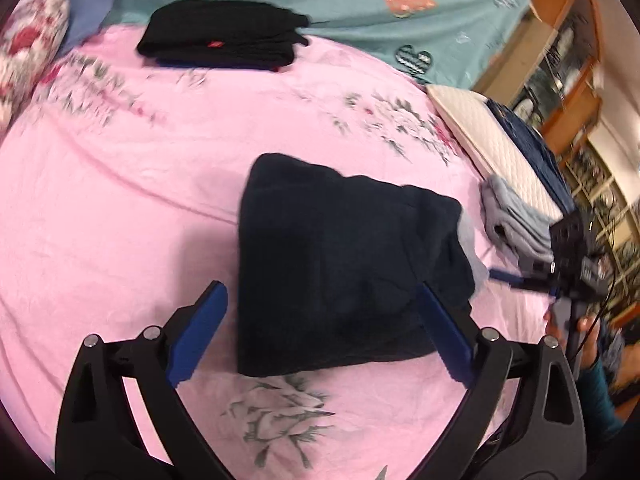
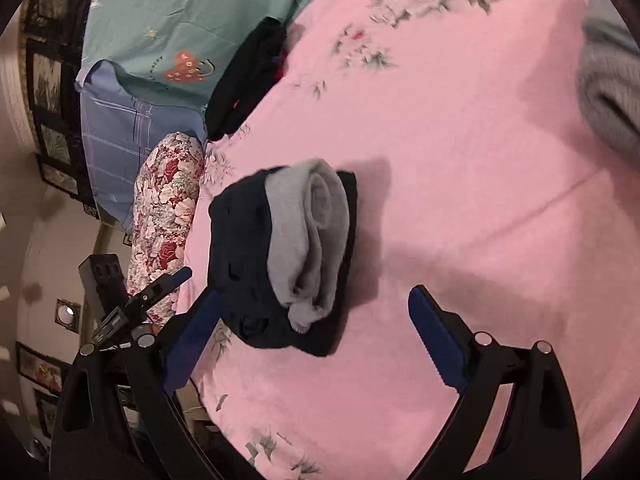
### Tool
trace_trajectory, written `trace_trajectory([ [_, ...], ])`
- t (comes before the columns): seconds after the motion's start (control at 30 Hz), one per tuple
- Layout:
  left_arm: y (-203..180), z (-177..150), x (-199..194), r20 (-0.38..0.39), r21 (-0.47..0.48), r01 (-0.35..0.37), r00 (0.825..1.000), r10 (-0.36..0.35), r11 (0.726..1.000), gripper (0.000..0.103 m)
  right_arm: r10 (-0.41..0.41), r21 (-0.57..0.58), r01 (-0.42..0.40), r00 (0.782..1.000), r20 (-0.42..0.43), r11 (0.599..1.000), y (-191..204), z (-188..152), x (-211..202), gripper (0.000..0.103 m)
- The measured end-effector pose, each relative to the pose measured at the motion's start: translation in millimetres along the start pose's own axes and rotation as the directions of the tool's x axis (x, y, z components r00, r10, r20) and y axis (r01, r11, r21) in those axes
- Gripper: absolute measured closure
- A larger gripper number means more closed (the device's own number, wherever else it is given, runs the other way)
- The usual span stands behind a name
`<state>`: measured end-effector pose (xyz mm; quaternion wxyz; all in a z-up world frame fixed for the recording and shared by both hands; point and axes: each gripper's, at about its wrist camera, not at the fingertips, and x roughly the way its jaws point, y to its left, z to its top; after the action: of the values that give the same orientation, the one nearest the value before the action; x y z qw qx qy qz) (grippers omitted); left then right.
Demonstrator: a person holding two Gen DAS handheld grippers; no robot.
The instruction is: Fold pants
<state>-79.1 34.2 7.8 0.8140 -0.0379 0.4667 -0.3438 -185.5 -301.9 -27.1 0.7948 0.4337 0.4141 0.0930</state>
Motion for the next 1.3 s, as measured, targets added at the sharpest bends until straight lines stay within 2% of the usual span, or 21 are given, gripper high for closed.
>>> trace_trajectory([
  [0.07, 13, 4, 5, -0.030, -0.048, 0.012, 0.999, -0.013, 0.999, 0.007, 0.028, 0.034, -0.026, 0.997, -0.069, 0.999, -5, -8, 11, 0.008],
  [0.13, 18, 5, 10, -0.058, -0.071, 0.015, 0.998, -0.019, 0.997, 0.007, -0.017, -0.025, 0.014, 0.996, -0.091, 1.000, 5, -15, 19, 0.008],
  [0.27, 24, 4, 22, -0.108, -0.086, 0.032, 0.993, -0.041, 0.996, 0.006, -0.045, -0.042, 0.038, 0.986, -0.164, 0.998, 19, -18, 37, 0.008],
  [0.43, 25, 6, 36, -0.146, -0.080, 0.059, 0.987, -0.070, 0.995, 0.006, -0.024, 0.002, 0.025, 0.976, -0.216, 1.000, 23, -5, 55, 0.008],
  [0.6, 32, 9, 47, -0.163, -0.096, 0.079, 0.982, -0.094, 0.992, 0.006, 0.045, 0.069, -0.030, 0.975, -0.217, 0.997, 21, 10, 69, 0.004],
  [1.0, 53, 12, 65, -0.193, -0.150, 0.129, 0.969, -0.157, 0.980, 0.006, 0.046, -0.001, -0.047, 0.976, -0.215, 0.999, 36, 5, 83, 0.003],
  [1.03, 52, 13, 67, -0.189, -0.147, 0.130, 0.969, -0.157, 0.981, 0.006, 0.042, -0.023, -0.048, 0.976, -0.213, 0.999, 38, 5, 85, 0.007],
  [1.1, 50, 16, 70, -0.187, -0.142, 0.132, 0.970, -0.157, 0.981, 0.005, 0.015, -0.101, -0.036, 0.979, -0.205, 0.994, 44, 2, 92, 0.026],
  [1.13, 49, 16, 71, -0.188, -0.138, 0.131, 0.970, -0.156, 0.982, 0.004, -0.003, -0.119, -0.021, 0.979, -0.203, 0.993, 42, 2, 92, 0.040],
  [1.17, 47, 16, 71, -0.189, -0.128, 0.130, 0.970, -0.153, 0.983, 0.004, -0.002, -0.113, -0.021, 0.979, -0.202, 0.993, 37, 3, 89, 0.051],
  [1.23, 44, 15, 71, -0.186, -0.105, 0.129, 0.972, -0.147, 0.986, 0.002, 0.034, -0.062, -0.048, 0.977, -0.210, 0.997, 23, 5, 86, 0.059],
  [1.3, 41, 14, 72, -0.180, -0.089, 0.130, 0.973, -0.144, 0.988, 0.002, 0.052, -0.066, -0.066, 0.978, -0.204, 0.996, 17, 4, 84, 0.061],
])
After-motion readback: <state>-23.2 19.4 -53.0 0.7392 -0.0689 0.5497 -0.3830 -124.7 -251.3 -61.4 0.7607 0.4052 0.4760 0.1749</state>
